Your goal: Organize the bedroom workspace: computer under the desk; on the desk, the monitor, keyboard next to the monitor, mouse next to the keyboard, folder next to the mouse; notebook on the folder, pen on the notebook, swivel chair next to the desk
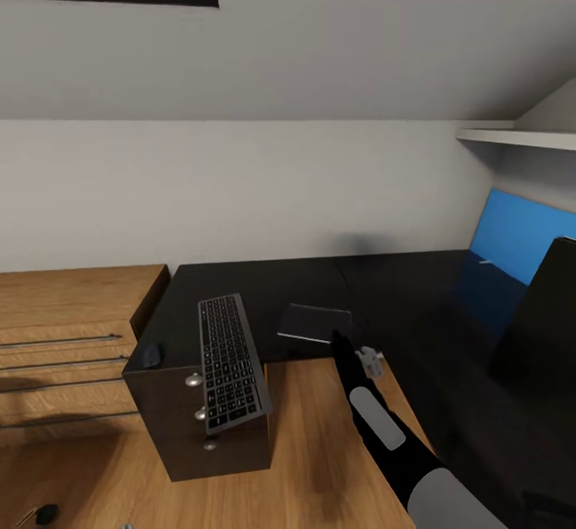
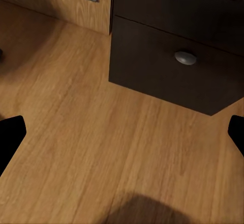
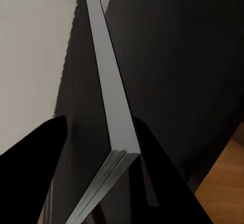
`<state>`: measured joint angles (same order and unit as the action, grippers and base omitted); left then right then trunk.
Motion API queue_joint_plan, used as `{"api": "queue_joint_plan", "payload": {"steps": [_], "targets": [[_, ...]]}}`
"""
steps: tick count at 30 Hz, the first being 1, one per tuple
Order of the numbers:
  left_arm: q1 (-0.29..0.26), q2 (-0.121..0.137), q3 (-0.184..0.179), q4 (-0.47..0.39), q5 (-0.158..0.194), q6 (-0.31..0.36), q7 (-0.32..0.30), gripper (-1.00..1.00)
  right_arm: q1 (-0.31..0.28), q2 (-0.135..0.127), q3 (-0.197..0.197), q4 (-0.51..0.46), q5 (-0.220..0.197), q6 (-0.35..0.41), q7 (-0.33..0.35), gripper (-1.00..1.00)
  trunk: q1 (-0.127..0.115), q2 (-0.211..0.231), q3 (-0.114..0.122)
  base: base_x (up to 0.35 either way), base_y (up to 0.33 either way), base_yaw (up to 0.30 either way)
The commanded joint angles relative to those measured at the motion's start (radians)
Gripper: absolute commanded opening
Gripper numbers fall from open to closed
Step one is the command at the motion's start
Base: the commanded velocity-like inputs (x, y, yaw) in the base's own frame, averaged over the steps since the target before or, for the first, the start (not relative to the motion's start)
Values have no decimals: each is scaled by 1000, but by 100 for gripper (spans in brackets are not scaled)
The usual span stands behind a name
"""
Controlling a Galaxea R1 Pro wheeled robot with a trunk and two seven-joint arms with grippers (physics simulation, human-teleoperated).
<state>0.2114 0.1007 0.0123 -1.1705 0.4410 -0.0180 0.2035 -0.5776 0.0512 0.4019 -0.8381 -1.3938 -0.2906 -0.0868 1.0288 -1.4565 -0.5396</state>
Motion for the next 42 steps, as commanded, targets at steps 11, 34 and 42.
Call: {"api": "queue_joint_plan", "payload": {"steps": [11,34,42], "targets": [[0,1,-2,-2,10,-2,4,100,-1,-1,5,2,-6,-6,0,-100,42,-78,-35,0,0,0],[0,1,-2,-1,10,-1,4,100,-1,3,3,22,-10,-4,-2,-100,127,-232,-104,0,0,0],[0,1,-2,-1,10,-1,-1,100,-1,4,3,22,-11,-4,-2,-100,127,-232,-104,0,0,0]]}}
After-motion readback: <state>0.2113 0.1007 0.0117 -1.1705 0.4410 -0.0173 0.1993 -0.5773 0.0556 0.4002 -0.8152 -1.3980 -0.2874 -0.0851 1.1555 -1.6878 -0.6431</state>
